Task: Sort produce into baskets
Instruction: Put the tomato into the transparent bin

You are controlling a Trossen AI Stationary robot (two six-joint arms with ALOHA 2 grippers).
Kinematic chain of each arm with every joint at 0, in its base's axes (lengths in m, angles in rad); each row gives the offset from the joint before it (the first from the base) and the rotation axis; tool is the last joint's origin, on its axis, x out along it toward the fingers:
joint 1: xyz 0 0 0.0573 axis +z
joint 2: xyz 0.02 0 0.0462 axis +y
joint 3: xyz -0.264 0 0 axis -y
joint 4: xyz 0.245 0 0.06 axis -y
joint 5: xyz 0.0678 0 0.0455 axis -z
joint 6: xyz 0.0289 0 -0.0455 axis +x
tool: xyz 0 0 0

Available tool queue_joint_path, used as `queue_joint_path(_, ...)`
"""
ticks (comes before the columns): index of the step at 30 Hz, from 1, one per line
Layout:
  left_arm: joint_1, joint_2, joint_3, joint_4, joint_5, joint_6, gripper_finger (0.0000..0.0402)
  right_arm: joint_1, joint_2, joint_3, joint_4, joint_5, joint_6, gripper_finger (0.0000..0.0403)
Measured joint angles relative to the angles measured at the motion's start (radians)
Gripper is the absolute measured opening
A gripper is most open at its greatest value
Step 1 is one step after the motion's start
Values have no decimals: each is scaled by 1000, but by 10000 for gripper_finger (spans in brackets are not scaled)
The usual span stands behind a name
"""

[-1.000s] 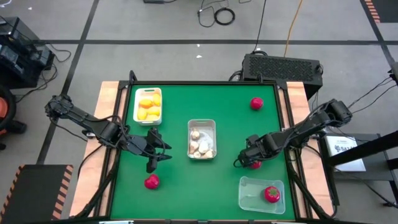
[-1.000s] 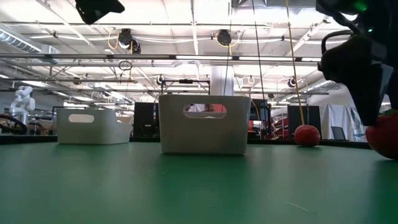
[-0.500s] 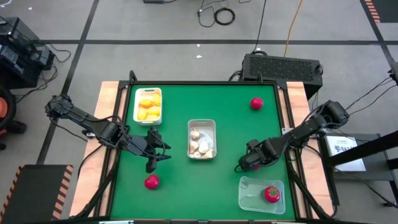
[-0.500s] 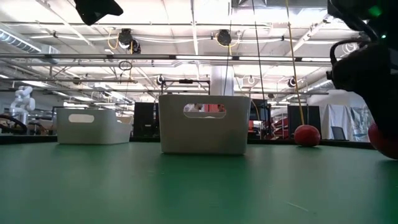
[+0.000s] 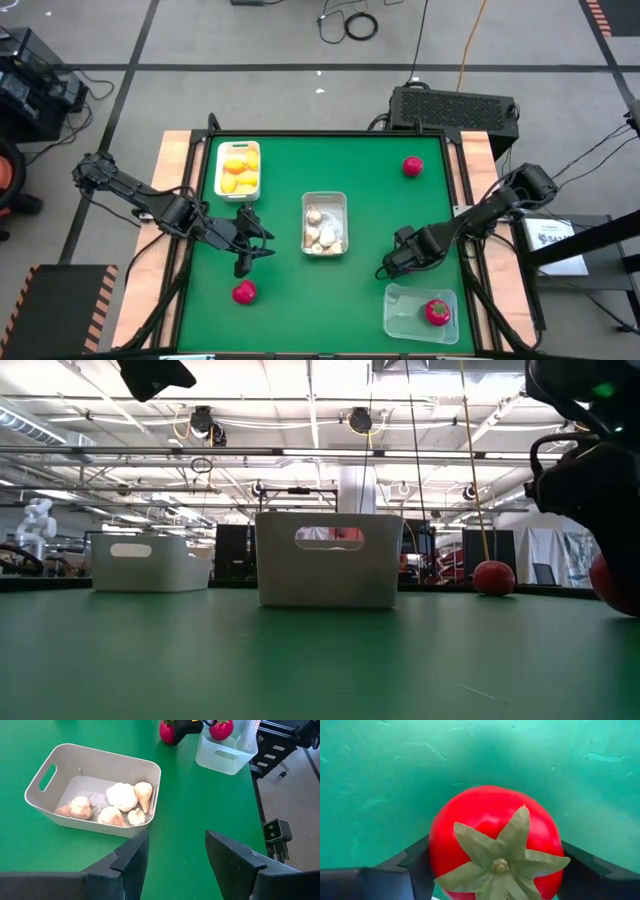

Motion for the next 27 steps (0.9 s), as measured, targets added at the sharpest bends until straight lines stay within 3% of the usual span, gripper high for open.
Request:
queue_joint_path(10, 0, 0, 0, 0, 0, 1, 203, -34, 0, 108, -50, 6, -132, 297)
queue_joint_path(18, 0, 0, 0, 1, -2, 24, 203, -70, 0, 295, -90, 113, -294, 297)
queue_joint_path(27, 0, 0, 0, 2, -18, 33, 203, -64, 0, 488, -88, 106, -353, 298)
